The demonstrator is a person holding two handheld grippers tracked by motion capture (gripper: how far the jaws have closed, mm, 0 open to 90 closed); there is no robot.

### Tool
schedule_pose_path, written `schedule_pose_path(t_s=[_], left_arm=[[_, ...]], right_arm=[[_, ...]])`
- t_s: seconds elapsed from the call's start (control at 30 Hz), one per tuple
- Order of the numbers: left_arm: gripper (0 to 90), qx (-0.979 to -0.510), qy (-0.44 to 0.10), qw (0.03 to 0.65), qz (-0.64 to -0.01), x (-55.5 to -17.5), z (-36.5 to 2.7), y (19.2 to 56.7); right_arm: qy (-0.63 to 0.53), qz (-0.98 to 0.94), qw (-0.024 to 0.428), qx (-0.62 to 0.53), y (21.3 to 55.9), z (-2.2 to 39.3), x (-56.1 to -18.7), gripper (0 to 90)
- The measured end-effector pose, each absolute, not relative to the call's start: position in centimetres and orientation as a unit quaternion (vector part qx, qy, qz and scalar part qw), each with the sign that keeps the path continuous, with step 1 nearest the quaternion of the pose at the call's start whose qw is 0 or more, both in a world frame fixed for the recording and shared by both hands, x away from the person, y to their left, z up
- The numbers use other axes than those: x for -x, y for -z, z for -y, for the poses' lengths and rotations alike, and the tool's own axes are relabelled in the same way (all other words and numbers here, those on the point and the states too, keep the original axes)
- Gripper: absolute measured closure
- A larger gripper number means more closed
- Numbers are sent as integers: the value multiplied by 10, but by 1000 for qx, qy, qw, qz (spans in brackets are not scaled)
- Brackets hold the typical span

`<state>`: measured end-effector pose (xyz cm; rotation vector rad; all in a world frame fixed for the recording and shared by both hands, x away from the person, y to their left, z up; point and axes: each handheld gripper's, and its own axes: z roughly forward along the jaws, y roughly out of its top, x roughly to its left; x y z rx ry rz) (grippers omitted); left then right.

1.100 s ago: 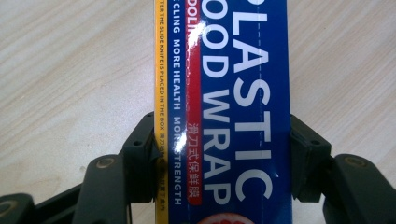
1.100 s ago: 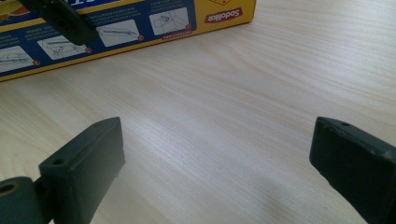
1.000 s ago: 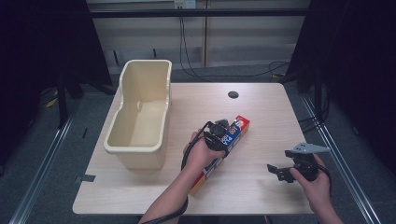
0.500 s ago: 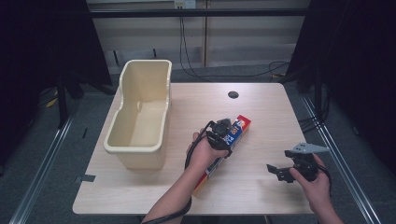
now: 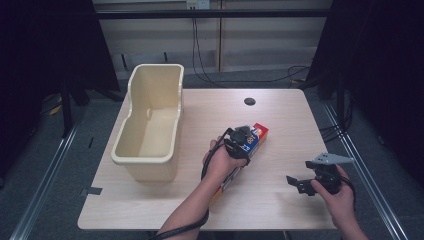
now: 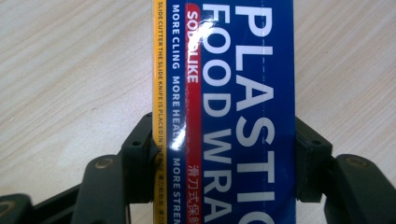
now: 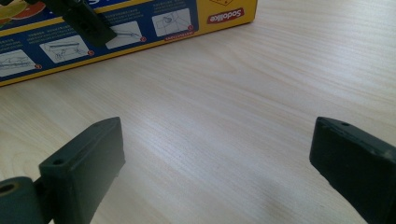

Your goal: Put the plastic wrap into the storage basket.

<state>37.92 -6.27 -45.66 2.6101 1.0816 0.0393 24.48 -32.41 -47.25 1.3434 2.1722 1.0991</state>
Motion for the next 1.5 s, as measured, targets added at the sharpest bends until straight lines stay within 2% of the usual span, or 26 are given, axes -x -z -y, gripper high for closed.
schedule_pose_path(t_s=[0.17, 0.57, 1.5], left_arm=[[403, -902, 9, 160, -401, -377, 63, 456], [406, -903, 30, 146, -404, -377, 62, 435], [406, -878, 31, 151, -452, -390, 14, 343]], right_arm=[[-388, -768, 177, -478, 473, 325, -245, 29], [-388, -767, 177, -479, 474, 325, -245, 29], [-389, -768, 178, -476, 473, 323, -245, 29]])
